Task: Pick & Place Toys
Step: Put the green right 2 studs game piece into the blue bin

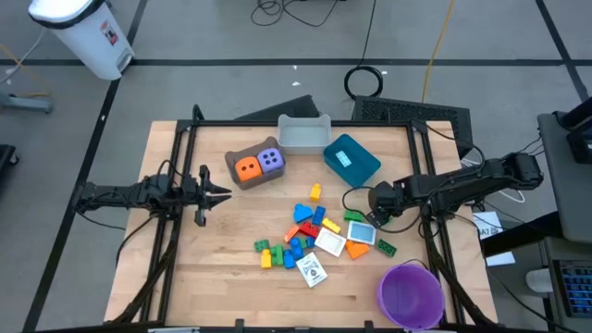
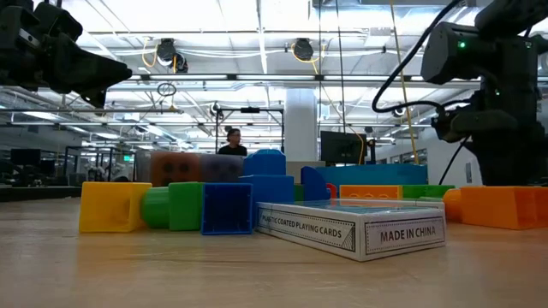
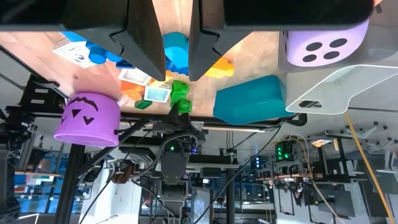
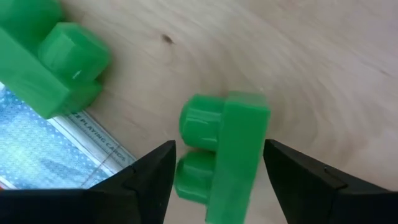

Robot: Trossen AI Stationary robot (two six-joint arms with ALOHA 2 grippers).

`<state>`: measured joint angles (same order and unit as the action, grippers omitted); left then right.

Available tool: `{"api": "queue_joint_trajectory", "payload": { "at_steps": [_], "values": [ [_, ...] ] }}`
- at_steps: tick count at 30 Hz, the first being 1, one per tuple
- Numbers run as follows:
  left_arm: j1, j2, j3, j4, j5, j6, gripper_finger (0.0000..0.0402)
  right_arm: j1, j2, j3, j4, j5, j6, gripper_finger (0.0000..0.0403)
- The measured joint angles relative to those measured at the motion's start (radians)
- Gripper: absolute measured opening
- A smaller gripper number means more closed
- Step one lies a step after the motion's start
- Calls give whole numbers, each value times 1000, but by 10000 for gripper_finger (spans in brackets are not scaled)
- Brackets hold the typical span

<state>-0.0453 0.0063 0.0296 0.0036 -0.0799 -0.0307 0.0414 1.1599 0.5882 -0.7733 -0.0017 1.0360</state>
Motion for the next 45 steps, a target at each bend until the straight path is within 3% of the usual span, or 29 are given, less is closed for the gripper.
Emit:
{"api": "queue_joint_trajectory", "payload": {
  "at_steps": [13,29,34,45],
  "values": [
    [0,0,0,0,0,0,76,0,-1,-2,0,0,-24,161],
    [0,0,0,0,0,0,76,0,-124,48,-5,4,-80,160],
    [0,0,0,0,0,0,76,-4,-181,69,7,59,-104,160],
    [0,0,0,0,0,0,76,-129,-221,70,291,132,-326,161]
  ]
}}
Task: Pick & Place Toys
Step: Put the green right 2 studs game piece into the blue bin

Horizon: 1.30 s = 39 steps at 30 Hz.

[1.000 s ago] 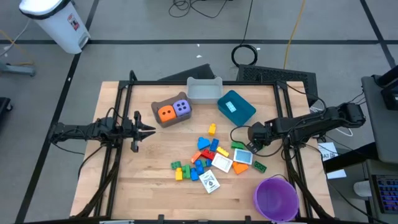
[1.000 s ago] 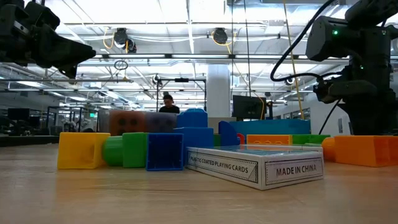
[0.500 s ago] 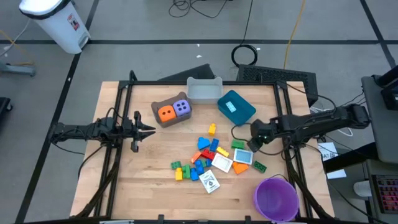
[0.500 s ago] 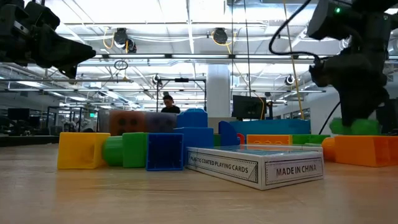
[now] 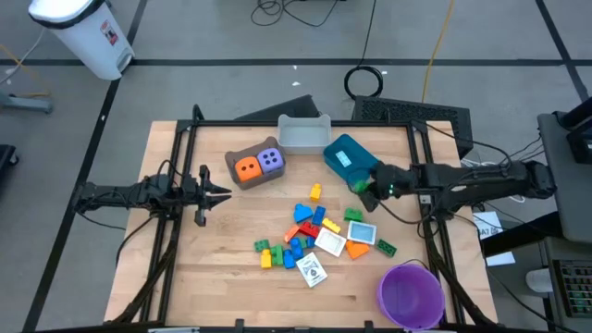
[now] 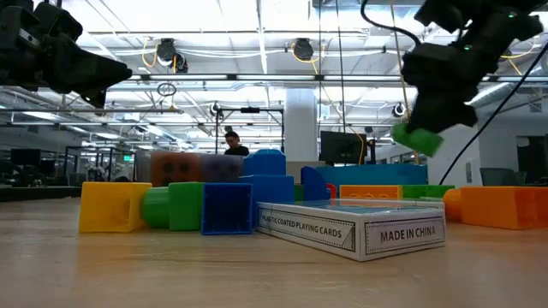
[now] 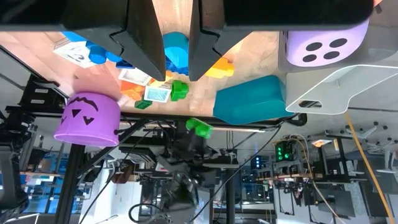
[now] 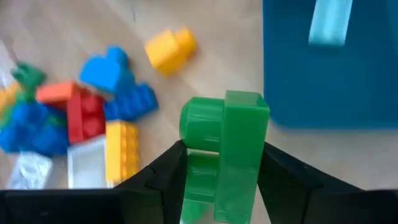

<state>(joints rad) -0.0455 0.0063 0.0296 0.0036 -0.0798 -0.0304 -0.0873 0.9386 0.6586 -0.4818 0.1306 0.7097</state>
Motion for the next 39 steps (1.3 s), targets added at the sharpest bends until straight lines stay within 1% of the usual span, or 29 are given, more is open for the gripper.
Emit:
{"api": "queue_joint_trajectory", "payload": {
  "at_steps": [5,13,14,16,19,20,23,26,30,33,39],
  "values": [
    [0,0,0,0,0,0,76,-103,0,0,127,0,-125,161],
    [0,0,0,0,0,0,76,-290,2,0,305,-13,-389,161],
    [0,0,0,0,0,0,76,-322,7,0,328,-40,-415,161],
    [0,0,0,0,0,0,76,-395,27,1,370,-128,-448,162],
    [0,0,0,0,0,0,76,-502,88,38,381,-258,-471,162],
    [0,0,0,0,0,0,76,-531,114,56,379,-285,-482,162],
    [0,0,0,0,0,0,76,-594,197,116,330,-309,-532,162],
    [0,0,0,0,0,0,76,-629,291,183,282,-315,-566,162],
    [0,0,0,0,0,0,76,-632,398,238,240,-316,-592,162],
    [0,0,0,0,0,0,76,-631,456,266,208,-318,-595,162],
    [0,0,0,0,0,0,76,-612,526,266,199,-318,-593,162]
  ]
}}
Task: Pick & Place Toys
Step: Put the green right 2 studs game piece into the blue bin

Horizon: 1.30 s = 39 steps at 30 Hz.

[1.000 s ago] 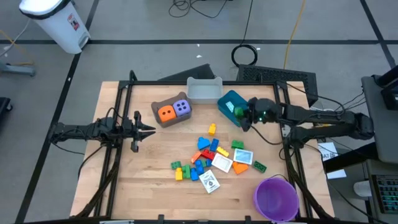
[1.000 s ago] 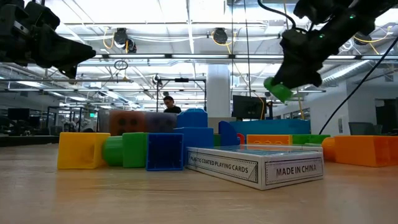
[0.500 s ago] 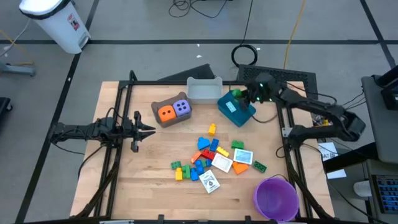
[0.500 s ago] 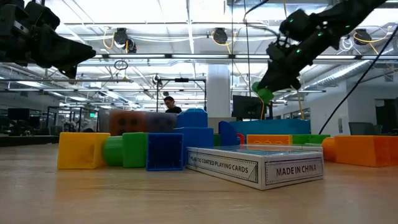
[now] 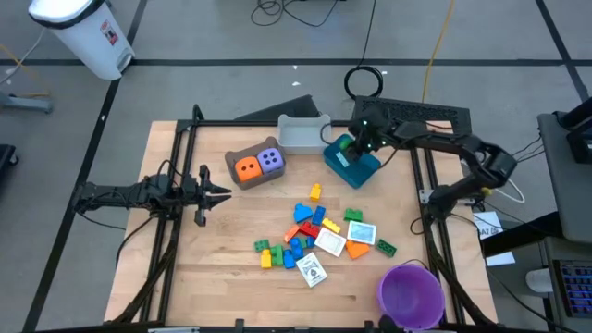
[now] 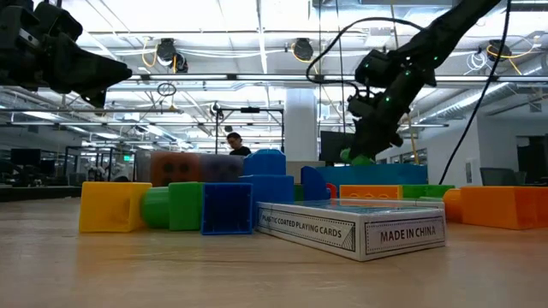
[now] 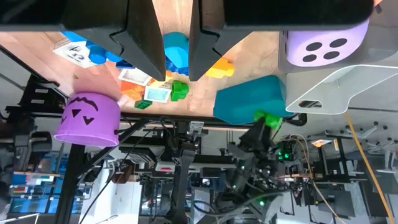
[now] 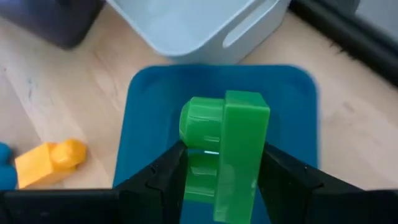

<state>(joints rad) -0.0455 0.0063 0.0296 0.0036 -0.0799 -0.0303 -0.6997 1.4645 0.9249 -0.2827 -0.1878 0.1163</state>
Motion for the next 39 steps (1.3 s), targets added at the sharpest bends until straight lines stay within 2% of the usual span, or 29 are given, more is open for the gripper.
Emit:
{"api": "queue_joint_trajectory", "payload": {
  "at_steps": [12,25,39],
  "values": [
    [0,0,0,0,0,0,76,86,101,0,61,5,2,162],
    [0,0,0,0,0,0,76,86,106,-7,107,8,-31,162],
    [0,0,0,0,0,0,76,93,176,-8,143,6,-24,162]
  ]
}}
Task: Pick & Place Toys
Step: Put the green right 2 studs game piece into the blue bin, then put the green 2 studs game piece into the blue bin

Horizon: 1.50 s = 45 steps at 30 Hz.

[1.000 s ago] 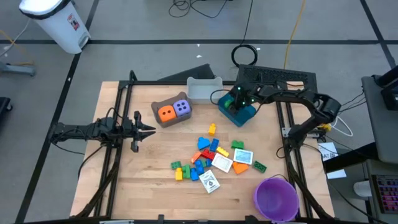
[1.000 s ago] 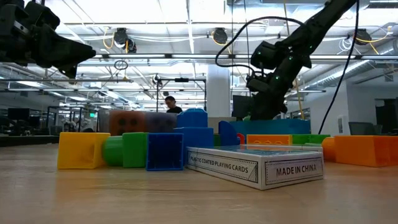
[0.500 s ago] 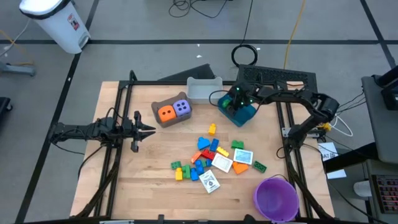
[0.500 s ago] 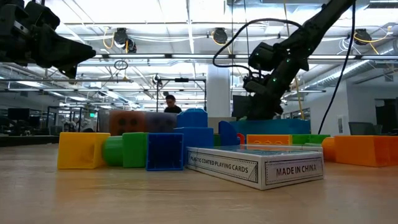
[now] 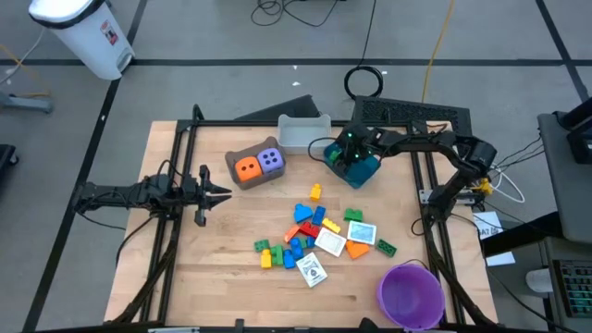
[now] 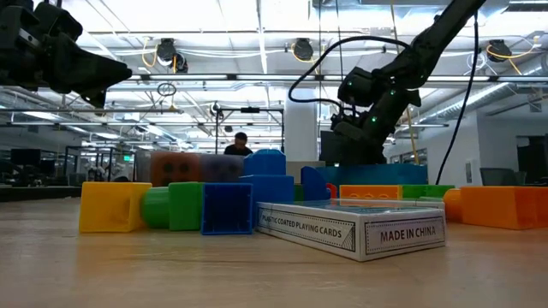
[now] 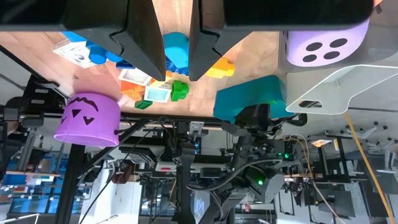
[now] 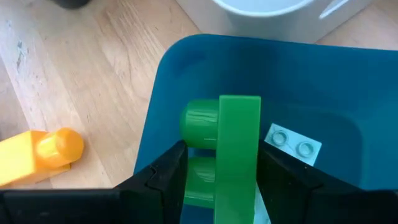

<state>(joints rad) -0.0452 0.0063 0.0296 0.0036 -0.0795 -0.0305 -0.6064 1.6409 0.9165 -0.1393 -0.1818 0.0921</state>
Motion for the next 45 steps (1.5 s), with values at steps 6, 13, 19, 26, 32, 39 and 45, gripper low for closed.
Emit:
{"api": "queue_joint_trajectory", "payload": {
  "at_steps": [6,13,19,26,32,39,45],
  "values": [
    [0,0,0,0,0,0,76,0,2,0,5,2,0,177],
    [0,0,0,0,0,0,76,0,2,-1,5,2,1,218],
    [0,0,0,0,0,0,76,0,0,-1,8,2,0,256],
    [0,0,0,0,0,0,76,0,-98,0,3,2,0,278],
    [0,0,0,0,0,0,76,8,-228,0,-25,0,10,275],
    [0,0,0,0,0,0,76,98,-387,-75,70,2,-14,260],
    [0,0,0,0,0,0,76,218,-514,-220,288,0,-63,246]
  ]
}}
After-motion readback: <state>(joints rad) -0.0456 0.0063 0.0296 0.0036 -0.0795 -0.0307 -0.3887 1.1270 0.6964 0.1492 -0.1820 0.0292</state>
